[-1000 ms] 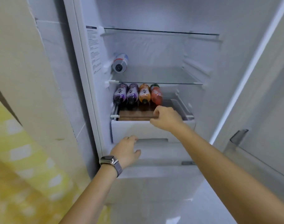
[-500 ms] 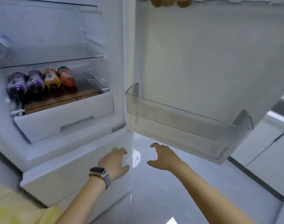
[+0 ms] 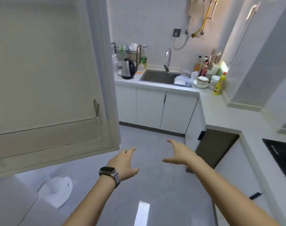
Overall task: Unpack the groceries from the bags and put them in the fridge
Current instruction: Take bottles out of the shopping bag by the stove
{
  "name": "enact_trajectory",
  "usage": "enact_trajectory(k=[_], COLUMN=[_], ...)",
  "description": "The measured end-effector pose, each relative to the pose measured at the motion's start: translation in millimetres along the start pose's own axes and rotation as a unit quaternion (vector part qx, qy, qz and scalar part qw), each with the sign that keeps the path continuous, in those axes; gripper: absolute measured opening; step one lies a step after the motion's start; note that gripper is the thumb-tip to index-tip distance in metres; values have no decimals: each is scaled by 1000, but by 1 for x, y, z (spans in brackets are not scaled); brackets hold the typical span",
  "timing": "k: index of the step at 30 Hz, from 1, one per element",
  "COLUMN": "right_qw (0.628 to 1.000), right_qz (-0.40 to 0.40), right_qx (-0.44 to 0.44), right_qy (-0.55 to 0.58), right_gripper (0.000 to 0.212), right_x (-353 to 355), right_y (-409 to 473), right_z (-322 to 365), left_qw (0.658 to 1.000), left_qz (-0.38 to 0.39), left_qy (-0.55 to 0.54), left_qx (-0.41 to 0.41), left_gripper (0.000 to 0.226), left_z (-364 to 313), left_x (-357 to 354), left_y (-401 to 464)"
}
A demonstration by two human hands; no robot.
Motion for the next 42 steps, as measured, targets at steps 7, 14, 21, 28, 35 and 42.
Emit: enact_trajectory(k=[7, 14, 21, 28, 35, 42], right_qw=[984, 943, 871, 778, 659, 574], right_qz=[-113, -199, -262, -317, -401, -473], right_qx=[-132, -260, -400, -514, -595, -620], right_qy=[41, 67, 111, 175, 227, 251], right_gripper=[99, 89, 83, 79, 73, 59], right_x=[79, 118, 117, 99, 74, 50], right_y=[-35, -103, -174, -244, -316, -412], right_z=[-165, -297, -377, -416, -438, -472], left_qw=[986, 947, 878, 787, 684, 606], left_qz=[-7, 3, 39, 91, 116, 193], left_qy=[10, 21, 40, 81, 94, 86], left_qx=[-166, -321, -475, -604, -714, -767], left_gripper=[81, 80, 78, 73, 72, 69], left_z=[-171, -341, -463, -561, -642, -713], left_x=[9, -13, -43, -62, -90, -129], left_y=[90, 127, 130, 119, 66, -24])
Point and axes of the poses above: each hand's wrist, its own y-axis towards the middle knuckle, its own x-axis out of the back of the hand, z = x × y, the point moved 1 cm from there along y, towards the middle knuckle, and after that the axes turned 10 degrees about y, right-handed, at the moved point
